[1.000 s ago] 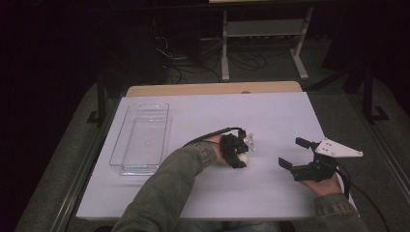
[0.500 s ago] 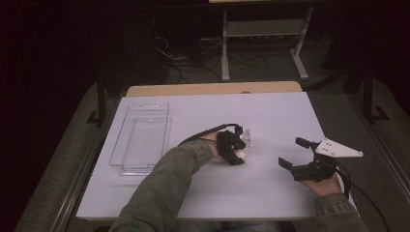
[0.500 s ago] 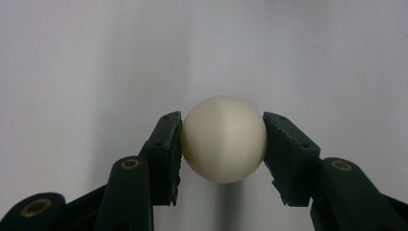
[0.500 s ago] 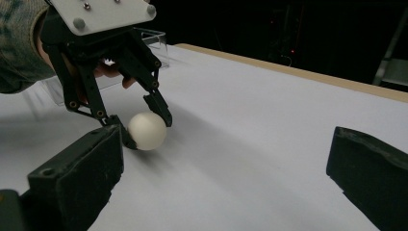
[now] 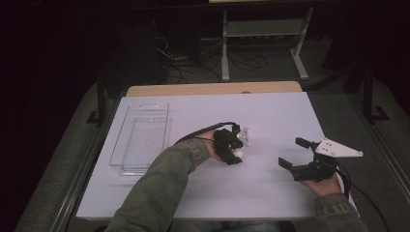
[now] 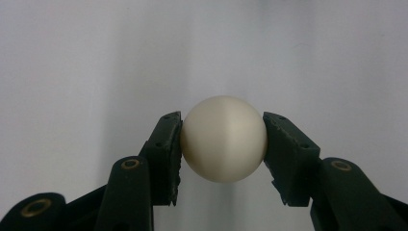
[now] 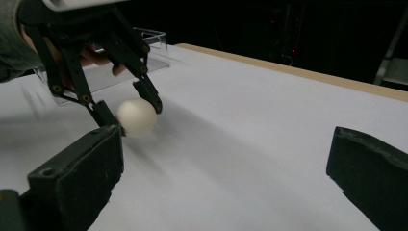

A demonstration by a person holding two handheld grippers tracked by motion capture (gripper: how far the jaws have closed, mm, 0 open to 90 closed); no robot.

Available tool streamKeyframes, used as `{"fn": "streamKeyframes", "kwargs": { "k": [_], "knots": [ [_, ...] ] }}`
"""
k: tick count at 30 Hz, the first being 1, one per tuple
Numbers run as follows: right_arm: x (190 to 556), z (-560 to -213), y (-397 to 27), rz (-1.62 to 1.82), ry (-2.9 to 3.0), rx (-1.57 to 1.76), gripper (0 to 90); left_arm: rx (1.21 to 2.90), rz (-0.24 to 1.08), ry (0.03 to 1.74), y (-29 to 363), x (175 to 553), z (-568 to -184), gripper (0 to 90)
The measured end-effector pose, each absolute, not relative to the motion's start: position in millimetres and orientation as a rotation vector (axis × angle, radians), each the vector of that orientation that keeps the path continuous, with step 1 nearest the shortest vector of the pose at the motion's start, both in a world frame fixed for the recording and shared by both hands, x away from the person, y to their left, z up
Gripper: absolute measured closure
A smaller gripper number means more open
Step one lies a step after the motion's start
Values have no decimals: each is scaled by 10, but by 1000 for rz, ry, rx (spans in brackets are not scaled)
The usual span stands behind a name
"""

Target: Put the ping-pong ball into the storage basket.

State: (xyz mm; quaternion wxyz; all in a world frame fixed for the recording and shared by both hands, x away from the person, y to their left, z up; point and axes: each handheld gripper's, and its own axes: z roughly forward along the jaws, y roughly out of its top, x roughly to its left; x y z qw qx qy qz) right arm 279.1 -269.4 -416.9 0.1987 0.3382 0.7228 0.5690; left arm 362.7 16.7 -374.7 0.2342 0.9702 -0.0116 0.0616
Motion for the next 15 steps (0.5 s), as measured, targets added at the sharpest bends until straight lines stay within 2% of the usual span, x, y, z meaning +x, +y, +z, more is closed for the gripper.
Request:
{"fn": "streamKeyframes", "kwargs": {
  "k": [15],
  "knots": [
    [2796, -4164, -2684, 1583, 2025, 952, 0, 2657, 227, 8, 431, 3537, -3429, 503]
  ]
}}
